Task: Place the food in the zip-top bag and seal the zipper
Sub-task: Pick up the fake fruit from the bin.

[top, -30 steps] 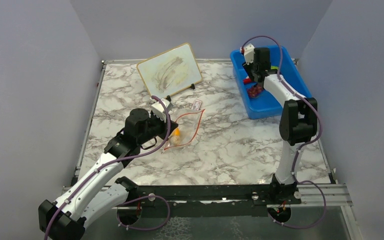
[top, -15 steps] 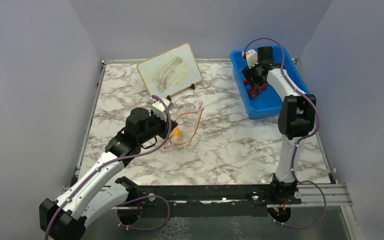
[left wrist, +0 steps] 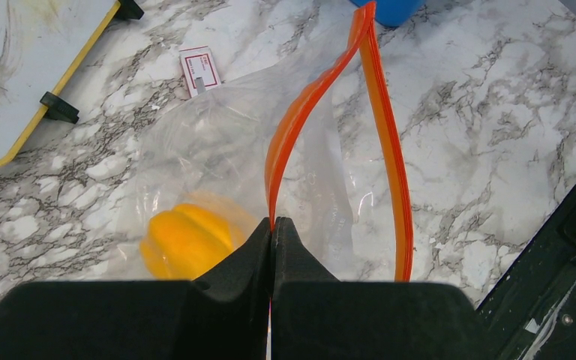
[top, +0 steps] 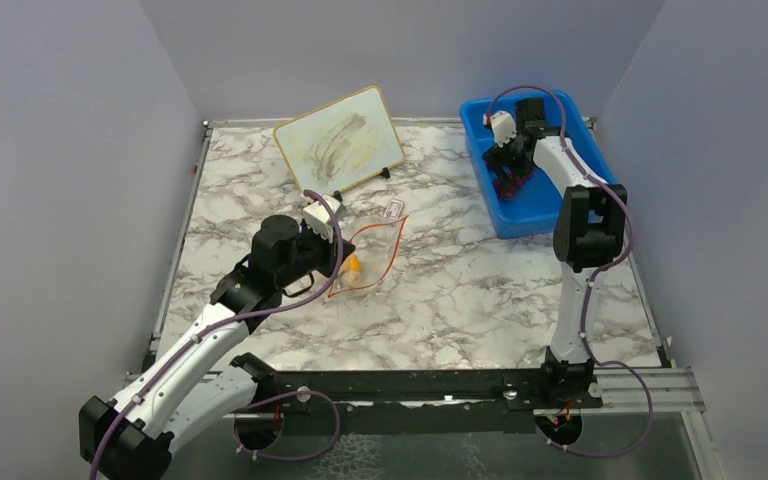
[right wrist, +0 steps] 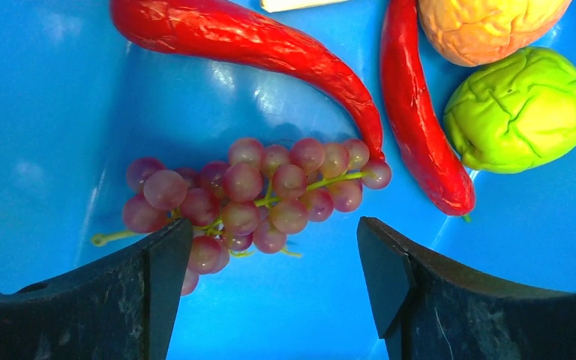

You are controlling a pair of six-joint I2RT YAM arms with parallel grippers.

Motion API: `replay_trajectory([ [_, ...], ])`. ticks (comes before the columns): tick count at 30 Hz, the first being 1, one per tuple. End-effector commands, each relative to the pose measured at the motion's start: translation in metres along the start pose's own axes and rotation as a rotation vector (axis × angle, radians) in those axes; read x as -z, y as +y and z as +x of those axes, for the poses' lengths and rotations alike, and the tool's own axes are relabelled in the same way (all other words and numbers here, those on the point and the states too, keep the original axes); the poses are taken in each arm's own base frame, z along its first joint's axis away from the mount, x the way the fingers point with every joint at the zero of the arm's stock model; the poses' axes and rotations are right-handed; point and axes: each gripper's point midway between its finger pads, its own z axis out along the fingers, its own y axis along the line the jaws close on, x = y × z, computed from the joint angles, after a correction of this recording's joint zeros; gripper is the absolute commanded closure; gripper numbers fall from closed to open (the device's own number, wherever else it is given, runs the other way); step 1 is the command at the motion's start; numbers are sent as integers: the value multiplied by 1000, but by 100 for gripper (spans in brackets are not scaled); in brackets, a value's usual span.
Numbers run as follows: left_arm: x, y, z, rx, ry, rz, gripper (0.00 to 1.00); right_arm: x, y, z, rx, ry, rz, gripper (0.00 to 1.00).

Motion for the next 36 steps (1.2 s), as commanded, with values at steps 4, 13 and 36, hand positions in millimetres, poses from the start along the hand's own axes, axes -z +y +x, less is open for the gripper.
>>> replay_trajectory([
  [4, -2, 5, -4, -13, -22, -19, 100, -34, 11, 20, 41, 57, -69, 21],
  [13, -2, 6, -3, -12, -19, -21, 100, -55, 9, 27, 26, 64, -82, 38],
  [36, -1, 6, -6, -7, -29, -23, 100, 7, -24, -26, -104, -112, -8, 95],
])
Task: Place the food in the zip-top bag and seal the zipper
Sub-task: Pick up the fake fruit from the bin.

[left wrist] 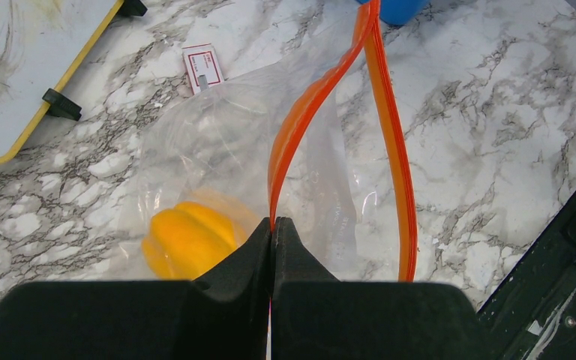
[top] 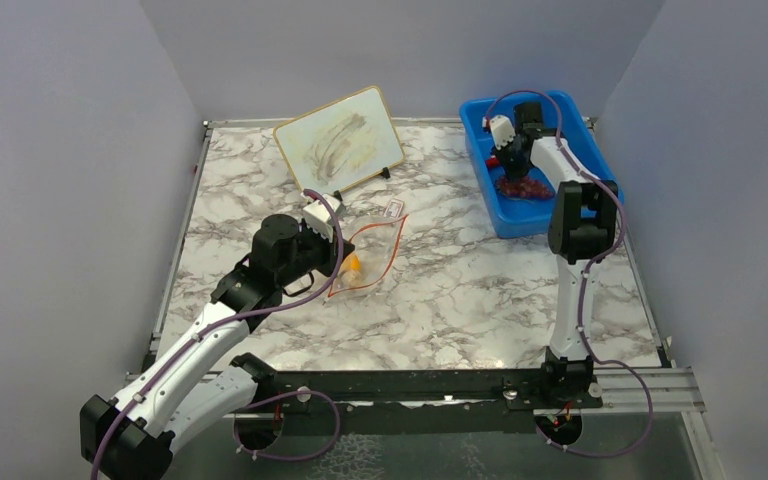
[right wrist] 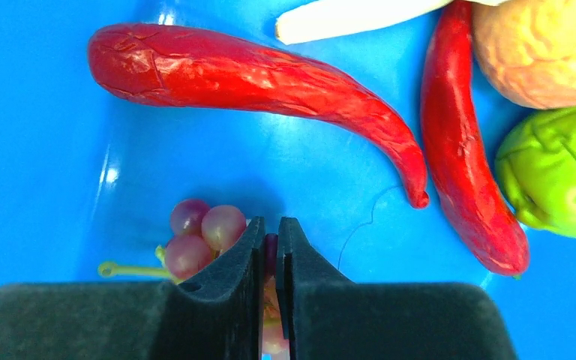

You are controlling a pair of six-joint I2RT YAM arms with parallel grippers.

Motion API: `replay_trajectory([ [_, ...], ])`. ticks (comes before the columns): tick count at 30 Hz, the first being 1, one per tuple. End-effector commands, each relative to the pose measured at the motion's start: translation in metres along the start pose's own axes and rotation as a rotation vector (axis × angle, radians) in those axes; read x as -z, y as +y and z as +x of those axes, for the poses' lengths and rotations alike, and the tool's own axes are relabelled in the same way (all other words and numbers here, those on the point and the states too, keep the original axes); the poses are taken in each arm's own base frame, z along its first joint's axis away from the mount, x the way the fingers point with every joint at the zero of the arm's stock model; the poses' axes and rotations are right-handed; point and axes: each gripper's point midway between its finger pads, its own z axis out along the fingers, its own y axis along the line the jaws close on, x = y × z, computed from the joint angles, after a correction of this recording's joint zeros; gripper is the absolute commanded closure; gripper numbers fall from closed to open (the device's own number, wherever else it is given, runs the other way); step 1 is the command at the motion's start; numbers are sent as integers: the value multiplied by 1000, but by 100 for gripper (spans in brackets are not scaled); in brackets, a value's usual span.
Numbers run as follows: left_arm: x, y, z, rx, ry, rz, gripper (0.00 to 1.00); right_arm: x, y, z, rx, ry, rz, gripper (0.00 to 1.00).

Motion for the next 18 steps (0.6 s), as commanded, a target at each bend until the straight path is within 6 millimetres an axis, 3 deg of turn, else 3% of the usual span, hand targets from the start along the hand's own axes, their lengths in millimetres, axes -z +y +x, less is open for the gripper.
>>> replay_trajectory([
  [1, 1, 3, -8, -10, -35, -14, 100, 60, -23, -42, -76, -151, 74, 96],
  [6, 2, 3, -8, -8, -41, -15, 100, 103, -33, -62, -101, -254, 137, 99],
  [13, 5, 2, -11, -7, -52, -10, 100, 126, -38, -63, -114, -274, 177, 99],
  [18, 6, 1, -13, -3, -60, -11, 100, 154, -49, -70, -146, -311, 240, 99],
])
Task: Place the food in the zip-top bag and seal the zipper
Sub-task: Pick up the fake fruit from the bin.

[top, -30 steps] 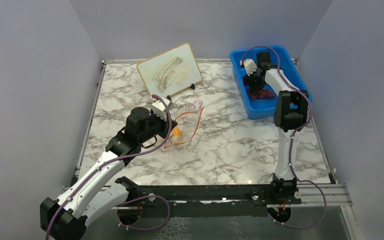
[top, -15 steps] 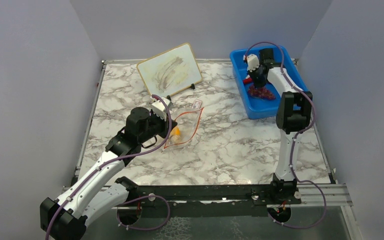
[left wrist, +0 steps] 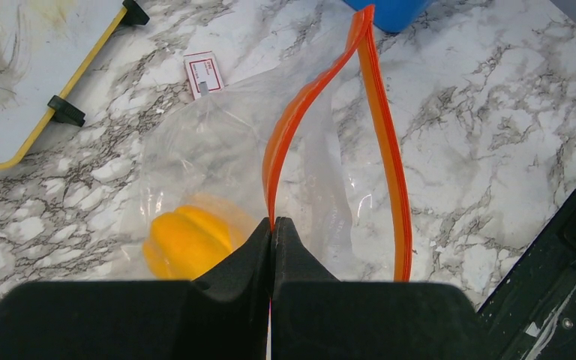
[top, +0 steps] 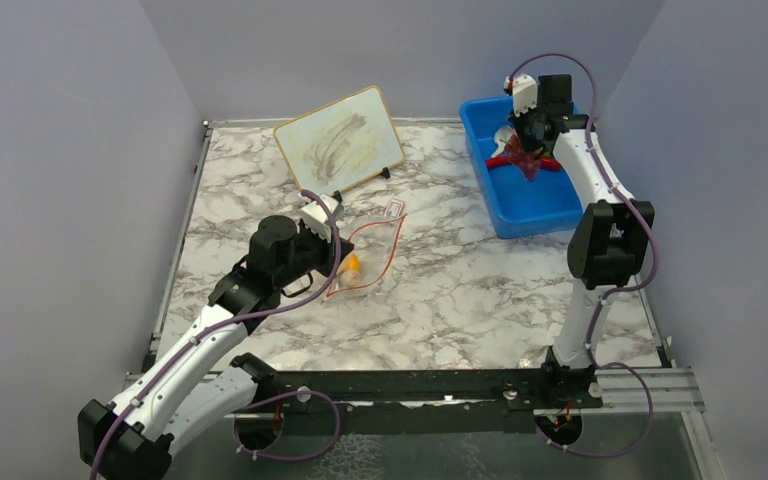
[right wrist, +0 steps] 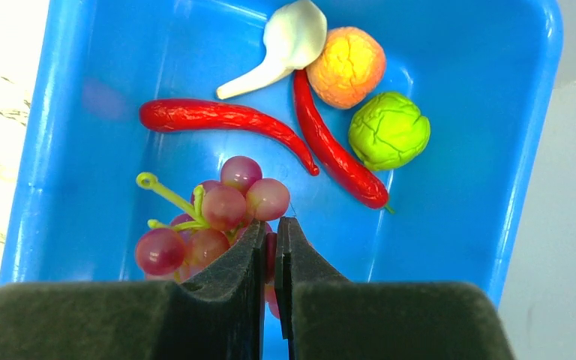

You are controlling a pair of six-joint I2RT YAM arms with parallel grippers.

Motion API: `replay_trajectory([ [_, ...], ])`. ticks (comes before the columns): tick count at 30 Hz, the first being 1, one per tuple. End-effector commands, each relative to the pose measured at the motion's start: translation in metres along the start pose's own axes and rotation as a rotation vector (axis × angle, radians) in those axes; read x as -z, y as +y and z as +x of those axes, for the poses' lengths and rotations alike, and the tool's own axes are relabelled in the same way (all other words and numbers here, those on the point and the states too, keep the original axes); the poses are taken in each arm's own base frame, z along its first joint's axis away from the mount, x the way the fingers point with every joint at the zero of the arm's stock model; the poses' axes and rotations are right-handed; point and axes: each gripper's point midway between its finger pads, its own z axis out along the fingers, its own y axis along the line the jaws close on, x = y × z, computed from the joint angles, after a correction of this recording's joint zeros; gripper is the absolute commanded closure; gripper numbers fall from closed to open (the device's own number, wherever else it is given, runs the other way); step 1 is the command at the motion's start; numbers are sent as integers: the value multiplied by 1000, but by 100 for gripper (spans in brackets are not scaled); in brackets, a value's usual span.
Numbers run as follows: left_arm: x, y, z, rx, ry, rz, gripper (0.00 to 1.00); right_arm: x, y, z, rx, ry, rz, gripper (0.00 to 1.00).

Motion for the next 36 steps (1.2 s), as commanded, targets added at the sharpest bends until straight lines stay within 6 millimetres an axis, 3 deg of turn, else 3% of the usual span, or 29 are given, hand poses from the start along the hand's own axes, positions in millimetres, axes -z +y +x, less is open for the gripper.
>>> replay_trajectory([
  [1, 3, 2, -9, 1, -44, -12, 100, 29, -20, -19, -44, -58, 84, 99],
  [8, 1, 0, -16, 40, -67, -9, 100, 81, -14, -47, -70, -164, 112, 99],
  [14, -1, -2, -35, 111, -102, -17, 100, 131, 12, -74, -70, -273, 63, 99],
  [19, -2, -2, -51, 159, -115, -33, 100, 181, 54, -104, -50, -428, -49, 99],
  [26, 0, -5, -71, 200, -127, -31, 100, 244, 129, -134, -22, -623, -272, 99],
  [31, -6, -2, -69, 224, -109, -49, 100, 288, 178, -143, -19, -752, -474, 99],
  [36, -12, -4, -67, 268, -91, -42, 100, 325, 213, -146, -8, -843, -656, 99],
])
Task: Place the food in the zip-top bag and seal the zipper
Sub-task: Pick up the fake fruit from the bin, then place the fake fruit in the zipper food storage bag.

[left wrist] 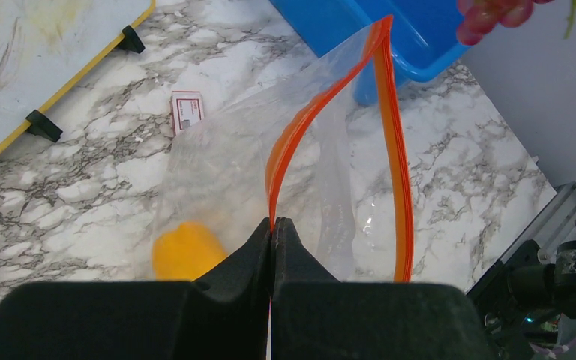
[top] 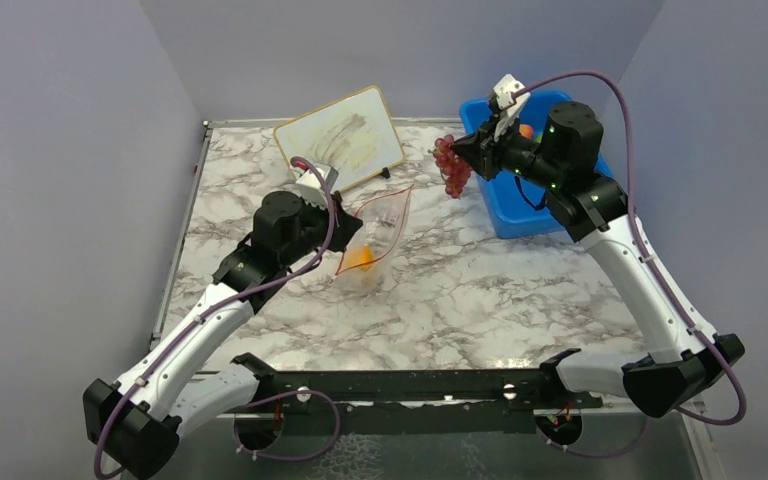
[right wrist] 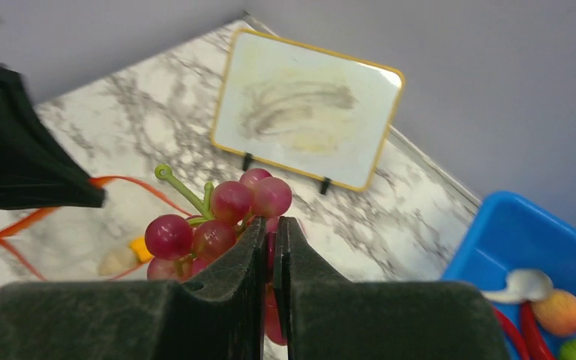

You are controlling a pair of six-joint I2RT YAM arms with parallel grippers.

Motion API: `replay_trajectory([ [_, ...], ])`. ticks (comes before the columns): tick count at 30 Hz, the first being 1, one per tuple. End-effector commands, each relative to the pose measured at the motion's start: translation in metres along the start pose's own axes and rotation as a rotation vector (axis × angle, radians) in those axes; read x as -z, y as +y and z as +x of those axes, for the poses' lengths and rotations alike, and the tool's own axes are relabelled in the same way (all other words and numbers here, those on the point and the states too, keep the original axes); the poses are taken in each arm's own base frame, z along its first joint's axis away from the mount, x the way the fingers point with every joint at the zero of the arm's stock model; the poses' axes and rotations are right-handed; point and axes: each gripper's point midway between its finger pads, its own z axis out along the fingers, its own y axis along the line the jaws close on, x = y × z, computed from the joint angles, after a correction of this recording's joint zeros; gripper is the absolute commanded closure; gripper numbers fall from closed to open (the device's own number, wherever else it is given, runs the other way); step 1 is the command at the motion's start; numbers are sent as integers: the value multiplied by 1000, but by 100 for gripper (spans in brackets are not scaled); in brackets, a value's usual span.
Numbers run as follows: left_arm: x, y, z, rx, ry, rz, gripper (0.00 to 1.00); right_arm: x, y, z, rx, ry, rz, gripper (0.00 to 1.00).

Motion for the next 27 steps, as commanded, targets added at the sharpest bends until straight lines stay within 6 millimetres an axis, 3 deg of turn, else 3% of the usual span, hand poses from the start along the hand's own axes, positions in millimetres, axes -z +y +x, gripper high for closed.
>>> replay_trajectory([
  [1, -3, -2, -12, 51, -19, -8, 100, 11, 50, -43, -35, -181, -212, 99],
  [7, -7, -4, -16, 72, -31, 0, 100, 23, 101, -64, -89, -297, -431, 99],
  [14, -9, -12, -18, 98, -29, 35, 100, 23, 137, -69, -145, -362, -580, 99],
  [27, -4, -30, -19, 152, -19, 124, 100, -27, 143, -27, -260, -324, -620, 99],
])
